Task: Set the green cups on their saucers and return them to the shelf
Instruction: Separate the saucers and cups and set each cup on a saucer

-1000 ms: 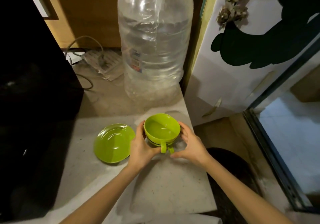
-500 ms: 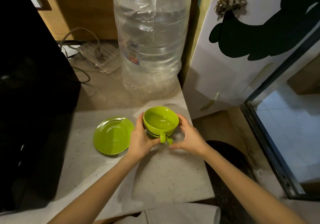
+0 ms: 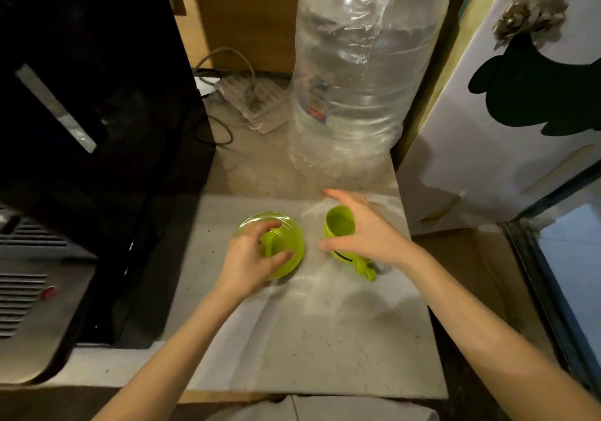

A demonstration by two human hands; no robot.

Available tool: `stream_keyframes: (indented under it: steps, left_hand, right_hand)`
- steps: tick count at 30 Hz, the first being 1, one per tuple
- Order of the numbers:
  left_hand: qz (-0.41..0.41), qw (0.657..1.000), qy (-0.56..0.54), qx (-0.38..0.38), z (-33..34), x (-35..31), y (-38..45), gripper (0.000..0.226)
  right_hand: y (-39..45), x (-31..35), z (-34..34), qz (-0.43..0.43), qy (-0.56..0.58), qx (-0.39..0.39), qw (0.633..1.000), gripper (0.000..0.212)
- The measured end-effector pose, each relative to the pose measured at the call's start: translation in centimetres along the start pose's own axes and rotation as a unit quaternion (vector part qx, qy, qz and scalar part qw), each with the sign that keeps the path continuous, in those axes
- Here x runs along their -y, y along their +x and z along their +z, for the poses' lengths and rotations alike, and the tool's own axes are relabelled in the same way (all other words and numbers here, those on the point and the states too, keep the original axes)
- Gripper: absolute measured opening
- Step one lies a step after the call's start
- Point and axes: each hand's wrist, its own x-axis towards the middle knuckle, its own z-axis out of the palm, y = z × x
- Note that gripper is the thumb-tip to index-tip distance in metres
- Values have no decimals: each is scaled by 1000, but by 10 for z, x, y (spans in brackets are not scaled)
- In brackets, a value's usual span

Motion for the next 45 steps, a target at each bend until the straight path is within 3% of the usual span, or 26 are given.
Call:
stream_keyframes:
  steps: [3,6,9,12,16,29,40,45]
  left_hand:
    - [-61,996,3,-70,-7,20,-4,54]
    - [-153,983,-11,-103,-12,39,-6,48]
    - [-241,966,-58,-70,-19,50,-6,41]
    - [-266,953,-146,-27,-20,51,-6,20]
    - [-280,940,-195,-24,-18,55,-1,20]
    - [-278,936,-214,-33,-4,60,31,37]
    - [-195,977,-81,-23,-5,48,31,32]
    - [-206,972,-107,-26,-4,43,34,24]
  right_hand:
    - [29,12,18,-16,12,12,1000,56]
    - [60,16,32,24,23,30,999,38]
    - [85,15,41,35,-70,66,995,32]
    - [102,17,46,56,-156,115,980,31]
    - [114,18,53,87,-207,149,963,27]
    - [131,9,40,109,-142,93,979,30]
    - [135,0,39,128,-132,44,982,25]
    - [132,10,44,124,-186,7,975,29]
